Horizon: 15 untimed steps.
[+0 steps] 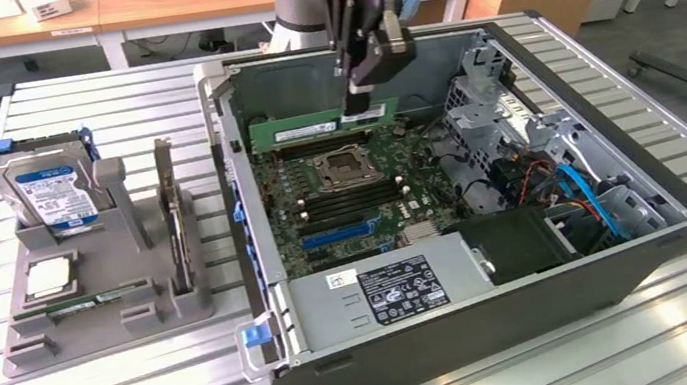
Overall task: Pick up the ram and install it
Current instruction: 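Pick up the ram and move it above insertion slot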
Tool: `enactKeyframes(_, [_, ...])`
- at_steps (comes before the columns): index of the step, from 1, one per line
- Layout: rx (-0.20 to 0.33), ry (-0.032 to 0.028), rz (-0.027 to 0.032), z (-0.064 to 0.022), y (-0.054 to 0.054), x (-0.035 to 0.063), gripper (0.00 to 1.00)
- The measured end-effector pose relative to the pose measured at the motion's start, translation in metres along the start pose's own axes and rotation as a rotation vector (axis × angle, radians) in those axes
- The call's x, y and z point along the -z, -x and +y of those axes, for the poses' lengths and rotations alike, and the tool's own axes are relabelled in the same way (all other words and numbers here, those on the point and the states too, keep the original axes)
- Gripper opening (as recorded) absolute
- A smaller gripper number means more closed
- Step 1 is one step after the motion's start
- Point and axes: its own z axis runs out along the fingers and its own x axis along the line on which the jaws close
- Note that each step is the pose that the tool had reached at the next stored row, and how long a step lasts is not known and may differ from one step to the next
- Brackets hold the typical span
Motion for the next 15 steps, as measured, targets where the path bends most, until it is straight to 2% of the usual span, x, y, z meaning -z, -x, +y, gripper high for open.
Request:
enactKeyframes(10, [0.0,-0.0001,-0.0001,-0.0372,0.0,0.0015,0.11])
enactKeyframes(15, [0.0,0.0,0.0,-0.0508,0.0,0.0022,0.11])
